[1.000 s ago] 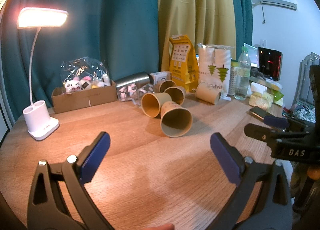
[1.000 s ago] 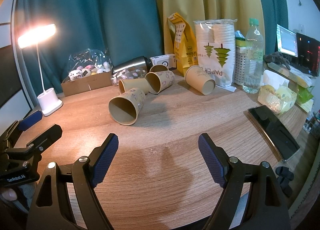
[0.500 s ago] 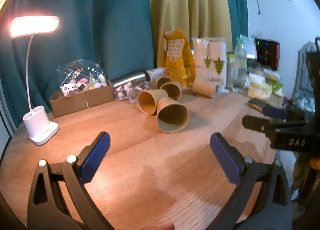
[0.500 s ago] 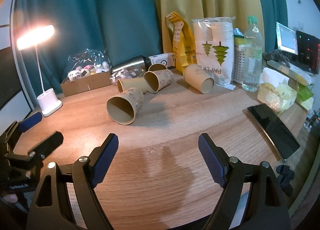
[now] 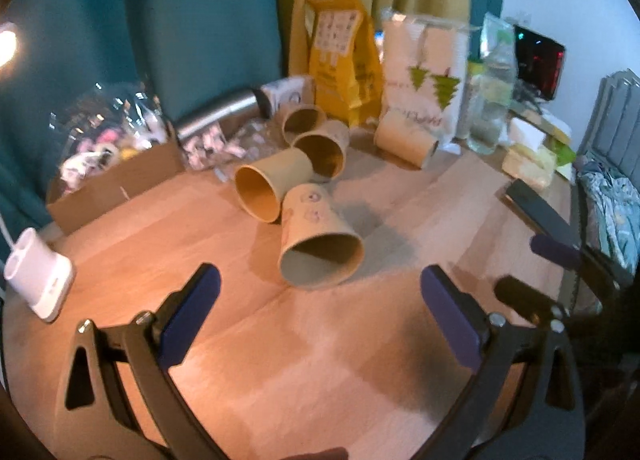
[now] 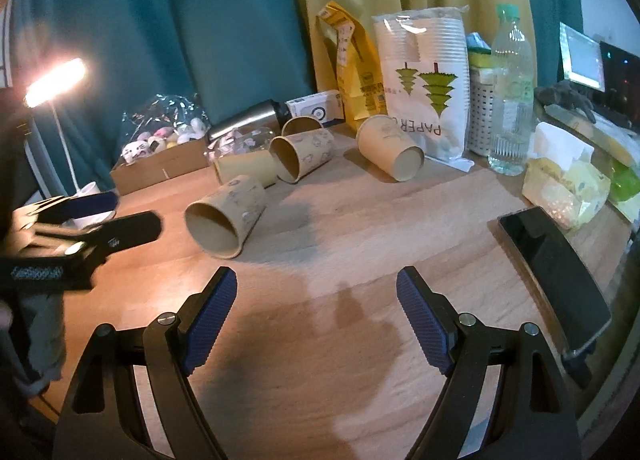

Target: Flip cup upside down

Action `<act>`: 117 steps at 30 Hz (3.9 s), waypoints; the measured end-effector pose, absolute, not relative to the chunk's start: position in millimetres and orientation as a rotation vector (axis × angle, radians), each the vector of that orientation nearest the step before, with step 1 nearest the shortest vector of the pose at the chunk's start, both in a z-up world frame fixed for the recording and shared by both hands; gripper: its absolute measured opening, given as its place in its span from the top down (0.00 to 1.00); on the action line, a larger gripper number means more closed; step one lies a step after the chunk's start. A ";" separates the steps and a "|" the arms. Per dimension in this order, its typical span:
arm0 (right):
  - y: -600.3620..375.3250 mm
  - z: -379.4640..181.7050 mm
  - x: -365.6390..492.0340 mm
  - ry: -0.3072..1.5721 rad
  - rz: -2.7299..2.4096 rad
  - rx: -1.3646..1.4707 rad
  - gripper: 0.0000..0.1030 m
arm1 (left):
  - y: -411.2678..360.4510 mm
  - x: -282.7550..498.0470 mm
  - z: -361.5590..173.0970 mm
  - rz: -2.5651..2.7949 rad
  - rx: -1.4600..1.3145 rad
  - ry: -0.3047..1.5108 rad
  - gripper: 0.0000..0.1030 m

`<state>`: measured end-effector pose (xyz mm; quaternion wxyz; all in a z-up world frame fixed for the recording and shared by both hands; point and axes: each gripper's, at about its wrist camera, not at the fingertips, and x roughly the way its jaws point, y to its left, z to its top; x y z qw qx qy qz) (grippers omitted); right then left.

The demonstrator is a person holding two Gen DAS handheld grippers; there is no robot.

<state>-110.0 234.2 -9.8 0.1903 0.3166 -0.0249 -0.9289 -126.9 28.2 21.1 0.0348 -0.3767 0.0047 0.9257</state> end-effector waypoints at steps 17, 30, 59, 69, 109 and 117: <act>262.9 -15.5 -168.0 -0.181 -2.603 0.910 0.18 | 36.5 -242.6 -28.6 2.641 -1.552 -0.014 0.17; 259.8 -7.4 -152.3 -0.203 -2.610 0.887 0.18 | 43.5 -207.8 -17.0 2.659 -1.347 -0.019 0.38; 178.4 30.6 -59.0 -0.424 -2.126 0.877 0.33 | 60.0 17.2 19.7 2.756 -0.419 0.107 0.38; 185.4 22.6 -69.3 -0.394 -2.217 0.851 0.36 | 63.0 16.4 10.5 2.797 -0.497 0.120 0.05; 162.0 -18.9 -99.0 0.156 -2.688 0.671 0.29 | -4.8 9.1 0.7 2.973 -0.614 -0.093 0.05; 178.1 9.7 -63.6 0.057 -2.680 0.693 0.29 | 5.4 19.0 4.0 2.986 -0.535 -0.017 0.01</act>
